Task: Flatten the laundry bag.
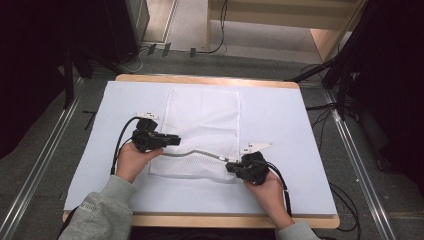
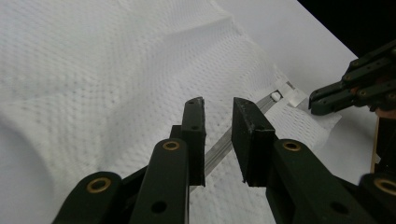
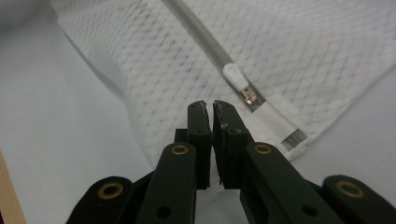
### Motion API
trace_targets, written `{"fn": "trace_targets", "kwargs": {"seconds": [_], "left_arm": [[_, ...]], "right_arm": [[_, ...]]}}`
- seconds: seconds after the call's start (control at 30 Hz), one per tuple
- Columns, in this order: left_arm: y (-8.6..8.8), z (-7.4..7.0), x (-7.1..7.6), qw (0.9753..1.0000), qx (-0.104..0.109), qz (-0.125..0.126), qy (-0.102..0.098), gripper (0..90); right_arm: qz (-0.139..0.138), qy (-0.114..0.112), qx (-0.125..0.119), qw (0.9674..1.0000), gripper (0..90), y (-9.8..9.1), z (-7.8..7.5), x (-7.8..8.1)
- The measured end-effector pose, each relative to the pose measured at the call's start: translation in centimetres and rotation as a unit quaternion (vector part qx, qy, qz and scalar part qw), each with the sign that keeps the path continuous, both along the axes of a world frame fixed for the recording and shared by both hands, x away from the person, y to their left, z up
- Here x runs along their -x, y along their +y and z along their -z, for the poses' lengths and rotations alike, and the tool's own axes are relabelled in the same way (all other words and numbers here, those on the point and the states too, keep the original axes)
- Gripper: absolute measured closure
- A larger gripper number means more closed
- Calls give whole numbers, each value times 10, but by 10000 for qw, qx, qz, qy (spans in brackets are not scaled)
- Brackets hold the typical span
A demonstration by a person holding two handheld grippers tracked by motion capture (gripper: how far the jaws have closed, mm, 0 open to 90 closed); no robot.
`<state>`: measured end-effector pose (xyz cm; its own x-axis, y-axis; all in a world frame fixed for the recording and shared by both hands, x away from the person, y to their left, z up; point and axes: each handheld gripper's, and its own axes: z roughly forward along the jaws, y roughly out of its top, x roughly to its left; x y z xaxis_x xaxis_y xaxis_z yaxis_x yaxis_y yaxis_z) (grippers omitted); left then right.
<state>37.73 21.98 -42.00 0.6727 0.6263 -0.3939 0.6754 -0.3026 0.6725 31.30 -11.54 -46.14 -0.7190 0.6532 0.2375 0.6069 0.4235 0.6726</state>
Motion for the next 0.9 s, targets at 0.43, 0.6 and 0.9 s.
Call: {"fn": "trace_targets", "kwargs": {"seconds": [0.43,0.6,0.9], "left_arm": [[-55,20,-3,9971,-165,725,129,768],[-68,31,2,9948,-358,941,160,774],[-62,43,4,9943,-658,827,175,776]], "right_arm": [[54,-99,387,9992,900,-11,9,16],[63,-139,357,9992,900,-14,10,17],[160,-10,315,9994,900,-21,9,16]]}}
